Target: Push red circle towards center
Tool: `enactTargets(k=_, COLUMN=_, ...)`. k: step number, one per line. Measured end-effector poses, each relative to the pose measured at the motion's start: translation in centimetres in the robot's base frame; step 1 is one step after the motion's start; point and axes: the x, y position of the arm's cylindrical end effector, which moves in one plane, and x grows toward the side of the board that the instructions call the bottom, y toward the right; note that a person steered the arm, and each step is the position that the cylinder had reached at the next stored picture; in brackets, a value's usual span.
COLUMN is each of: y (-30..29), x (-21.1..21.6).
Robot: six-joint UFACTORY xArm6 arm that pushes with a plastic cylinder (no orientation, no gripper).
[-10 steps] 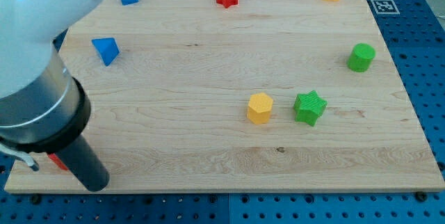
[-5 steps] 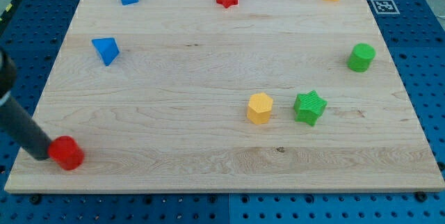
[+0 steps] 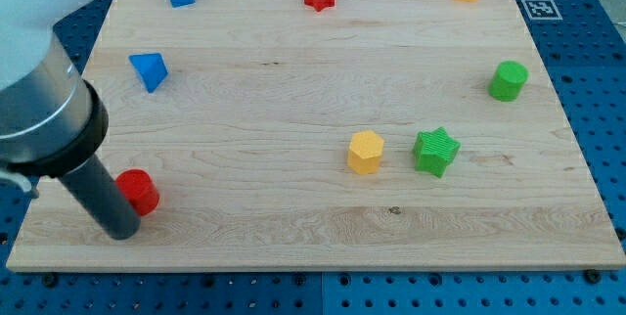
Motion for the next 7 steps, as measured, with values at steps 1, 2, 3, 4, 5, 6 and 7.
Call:
enactTargets(k=1, y=-0.7, x=-1.2)
enactTargets(k=2, y=-1.7, x=-2.9)
enactTargets(k=3, y=-2.4, x=-4.3)
enactTargets(k=4, y=-2.4, x=-4.7)
enactTargets(k=5, y=-1.8, x=-5.0)
enactTargets(k=6, y=0.1, x=-6.3)
enactTargets(k=7, y=2.4, x=-7.7)
